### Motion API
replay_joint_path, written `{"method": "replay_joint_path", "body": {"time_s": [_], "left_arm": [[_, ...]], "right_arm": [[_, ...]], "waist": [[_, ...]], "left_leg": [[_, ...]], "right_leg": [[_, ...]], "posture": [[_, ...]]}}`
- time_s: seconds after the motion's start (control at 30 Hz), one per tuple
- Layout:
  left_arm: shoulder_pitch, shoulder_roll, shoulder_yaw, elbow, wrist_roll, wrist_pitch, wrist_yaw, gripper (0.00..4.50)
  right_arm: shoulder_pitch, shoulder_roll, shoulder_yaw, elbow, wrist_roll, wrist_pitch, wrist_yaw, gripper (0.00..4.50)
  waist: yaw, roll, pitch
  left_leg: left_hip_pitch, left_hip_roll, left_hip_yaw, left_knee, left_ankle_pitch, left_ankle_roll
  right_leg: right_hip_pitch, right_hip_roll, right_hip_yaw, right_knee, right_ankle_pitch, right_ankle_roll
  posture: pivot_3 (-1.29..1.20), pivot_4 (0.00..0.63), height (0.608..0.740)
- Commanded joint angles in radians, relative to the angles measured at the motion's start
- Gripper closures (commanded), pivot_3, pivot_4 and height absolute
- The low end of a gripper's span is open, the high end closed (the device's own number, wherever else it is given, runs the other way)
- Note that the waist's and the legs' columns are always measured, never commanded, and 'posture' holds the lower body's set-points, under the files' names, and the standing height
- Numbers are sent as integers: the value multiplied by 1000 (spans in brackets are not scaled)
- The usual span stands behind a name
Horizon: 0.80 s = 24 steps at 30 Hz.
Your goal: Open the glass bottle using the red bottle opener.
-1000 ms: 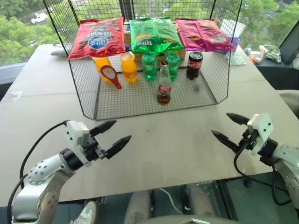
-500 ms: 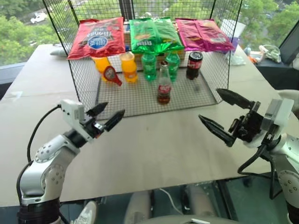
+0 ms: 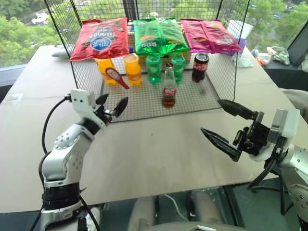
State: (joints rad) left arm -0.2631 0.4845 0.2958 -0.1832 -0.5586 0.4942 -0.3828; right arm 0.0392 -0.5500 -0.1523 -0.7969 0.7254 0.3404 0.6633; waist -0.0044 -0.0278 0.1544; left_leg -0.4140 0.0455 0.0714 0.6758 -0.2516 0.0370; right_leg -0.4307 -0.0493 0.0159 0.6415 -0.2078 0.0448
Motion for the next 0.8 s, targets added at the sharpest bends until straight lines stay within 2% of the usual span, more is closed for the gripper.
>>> {"method": "replay_joint_path", "body": {"time_s": [0.03, 0.33, 0.8], "left_arm": [[-61, -5, -2, 29, 32, -19, 22, 61], [-156, -27, -27, 107, 82, -41, 25, 61], [-175, -45, -21, 94, 112, -50, 39, 61]], "right_arm": [[10, -6, -3, -36, -12, -31, 2, 0], [38, -5, -2, -46, -33, -42, -7, 0], [50, -9, 5, -45, -49, -44, -9, 0]], "waist": [[1, 0, 0], [1, 0, 0], [1, 0, 0]], "left_leg": [[0, 0, 0, 0, 0, 0], [0, -1, 0, 0, 0, 0], [0, -1, 0, 0, 0, 0]], "right_leg": [[0, 0, 0, 0, 0, 0], [0, 0, 0, 0, 1, 1], [0, 0, 0, 0, 2, 3]], "posture": [[0, 150, 740], [0, 150, 740], [0, 150, 740]]}}
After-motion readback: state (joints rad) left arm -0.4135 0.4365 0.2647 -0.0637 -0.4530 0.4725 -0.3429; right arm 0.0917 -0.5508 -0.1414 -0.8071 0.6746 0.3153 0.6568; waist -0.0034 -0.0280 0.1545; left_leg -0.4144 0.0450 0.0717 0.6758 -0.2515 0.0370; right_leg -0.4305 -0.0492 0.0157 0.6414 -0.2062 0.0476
